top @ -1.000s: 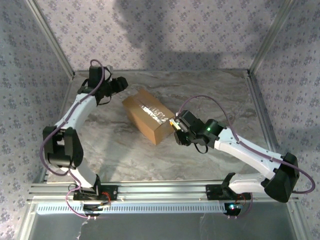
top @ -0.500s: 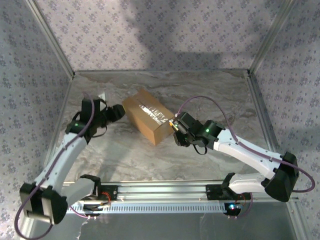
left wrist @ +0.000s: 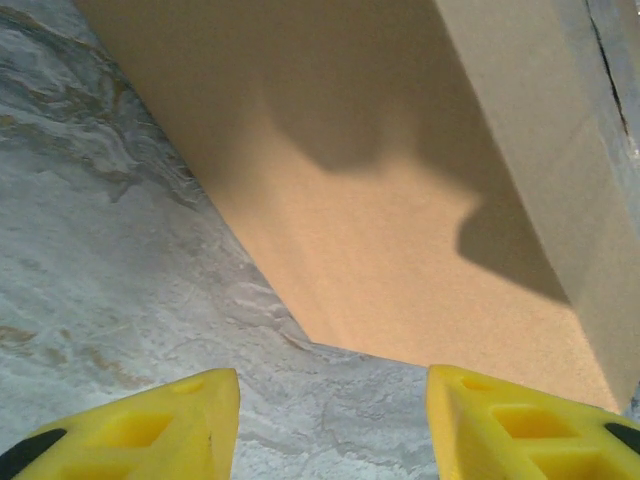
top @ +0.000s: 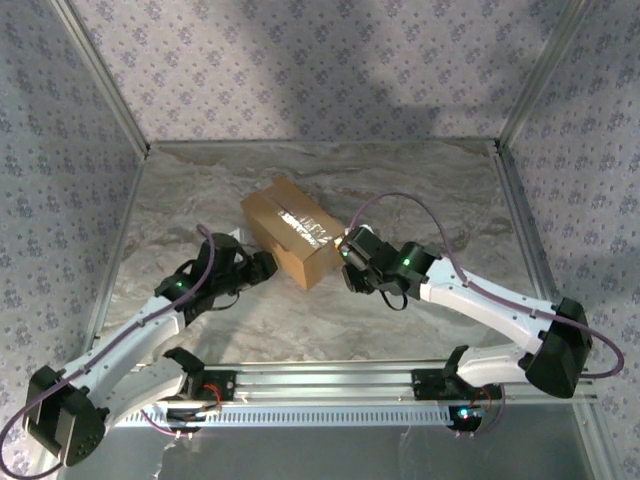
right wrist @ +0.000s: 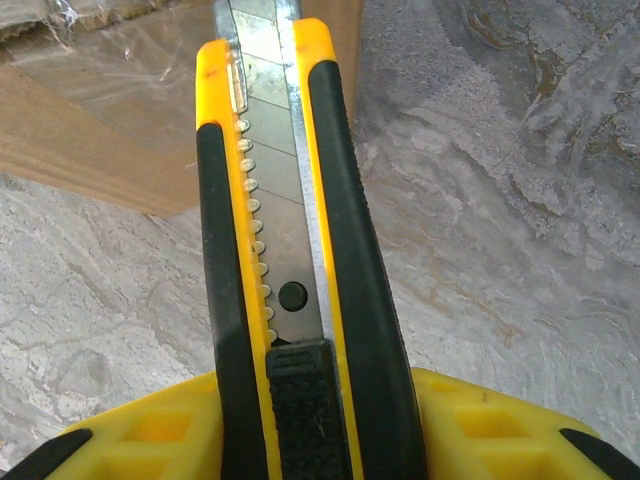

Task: Unpack the express box

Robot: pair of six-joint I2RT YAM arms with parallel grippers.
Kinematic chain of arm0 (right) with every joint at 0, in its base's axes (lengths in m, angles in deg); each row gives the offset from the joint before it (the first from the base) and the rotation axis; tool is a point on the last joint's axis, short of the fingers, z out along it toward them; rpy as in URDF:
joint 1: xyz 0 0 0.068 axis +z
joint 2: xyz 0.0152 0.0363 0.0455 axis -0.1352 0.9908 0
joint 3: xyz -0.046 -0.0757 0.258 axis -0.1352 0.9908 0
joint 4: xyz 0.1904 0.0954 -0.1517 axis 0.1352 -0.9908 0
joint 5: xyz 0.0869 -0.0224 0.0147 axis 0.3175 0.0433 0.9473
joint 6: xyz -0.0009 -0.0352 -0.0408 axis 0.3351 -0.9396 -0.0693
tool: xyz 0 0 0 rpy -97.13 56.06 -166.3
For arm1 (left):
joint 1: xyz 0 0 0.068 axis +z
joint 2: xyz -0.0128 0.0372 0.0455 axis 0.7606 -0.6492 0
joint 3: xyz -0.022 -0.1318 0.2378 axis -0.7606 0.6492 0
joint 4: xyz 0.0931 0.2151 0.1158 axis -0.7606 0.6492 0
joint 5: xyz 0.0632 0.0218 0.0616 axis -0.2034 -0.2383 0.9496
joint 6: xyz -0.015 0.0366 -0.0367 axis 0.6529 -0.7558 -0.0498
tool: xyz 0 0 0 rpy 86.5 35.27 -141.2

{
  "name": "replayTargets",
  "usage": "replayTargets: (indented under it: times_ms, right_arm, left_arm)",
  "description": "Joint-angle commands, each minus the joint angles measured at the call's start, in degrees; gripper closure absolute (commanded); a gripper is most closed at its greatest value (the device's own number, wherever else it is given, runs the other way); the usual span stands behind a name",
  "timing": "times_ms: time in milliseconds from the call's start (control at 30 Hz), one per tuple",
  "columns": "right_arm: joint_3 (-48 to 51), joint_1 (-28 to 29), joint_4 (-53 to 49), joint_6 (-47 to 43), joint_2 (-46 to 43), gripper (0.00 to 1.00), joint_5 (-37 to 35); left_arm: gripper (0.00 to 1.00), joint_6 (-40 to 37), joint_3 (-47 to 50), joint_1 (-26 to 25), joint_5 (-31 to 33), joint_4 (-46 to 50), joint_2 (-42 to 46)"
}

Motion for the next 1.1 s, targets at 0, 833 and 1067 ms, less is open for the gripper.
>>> replayTargets:
  times_ms: [0, 833, 1067]
  right_arm:
    - [-1.39, 0.94, -0.16, 0.88, 0.70, 1.00, -1.14]
    - [-2.34, 5.10, 1.68, 1.72, 2.11, 1.00, -1.77]
    - [-2.60, 5.95, 2.38, 1.89, 2.20, 1.00, -1.10]
  left_arm:
    - [0.47, 2.72, -0.60, -2.07, 2.37, -5.30, -2.67]
    - [0.49, 4.10, -5.24, -8.89, 8.13, -10.99, -12.55]
    - [0.49, 4.26, -5.75, -9.87, 8.84, -11.34, -13.16]
